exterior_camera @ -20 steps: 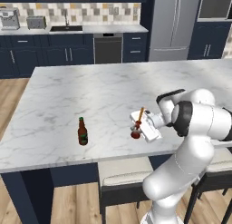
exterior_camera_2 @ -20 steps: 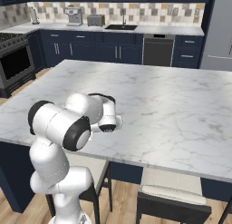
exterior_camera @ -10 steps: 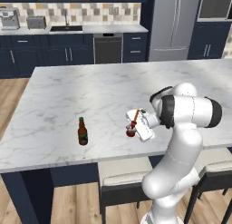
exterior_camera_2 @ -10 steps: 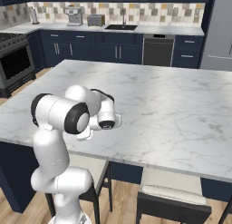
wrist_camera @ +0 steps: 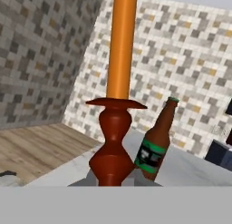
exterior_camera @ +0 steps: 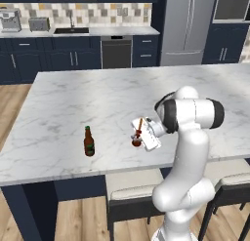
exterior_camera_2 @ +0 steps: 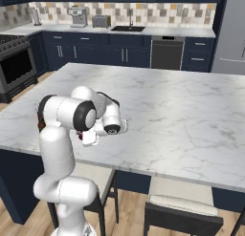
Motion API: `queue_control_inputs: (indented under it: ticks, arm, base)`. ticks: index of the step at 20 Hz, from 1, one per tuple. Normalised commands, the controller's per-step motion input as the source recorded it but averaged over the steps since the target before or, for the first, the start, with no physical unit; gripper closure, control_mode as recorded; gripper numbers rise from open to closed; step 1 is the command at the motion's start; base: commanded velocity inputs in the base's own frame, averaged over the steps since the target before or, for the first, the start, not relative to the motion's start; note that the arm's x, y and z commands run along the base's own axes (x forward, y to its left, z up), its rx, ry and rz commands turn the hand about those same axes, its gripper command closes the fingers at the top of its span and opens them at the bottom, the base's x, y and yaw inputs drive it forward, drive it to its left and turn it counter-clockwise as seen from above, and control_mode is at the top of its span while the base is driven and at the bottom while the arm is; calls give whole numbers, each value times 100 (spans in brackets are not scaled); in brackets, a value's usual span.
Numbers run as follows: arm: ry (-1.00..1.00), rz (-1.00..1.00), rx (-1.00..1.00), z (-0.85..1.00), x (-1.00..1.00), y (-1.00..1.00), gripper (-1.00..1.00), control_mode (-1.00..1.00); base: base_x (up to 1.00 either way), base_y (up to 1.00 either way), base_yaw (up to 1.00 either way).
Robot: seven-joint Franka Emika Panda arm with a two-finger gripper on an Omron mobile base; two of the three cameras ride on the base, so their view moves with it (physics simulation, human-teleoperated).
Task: Get the candle and the beer from the cabinet and move them to the dining counter.
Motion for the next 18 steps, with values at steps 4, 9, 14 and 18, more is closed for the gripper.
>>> queue_control_inputs:
  ticks: [4, 9, 14, 18]
  arm:
    - [4, -2, -2, -28, 34, 13, 100, -100]
    - [2, 0, -1, -38, 28, 11, 100, -100]
    - [0, 0, -1, -43, 24, 6, 100, -100]
    - [0, 0, -1, -33, 21, 1, 100, -100]
  base:
    - [0, 0, 0]
    - [0, 0, 0]
    - [0, 0, 0]
    - [0, 0, 0]
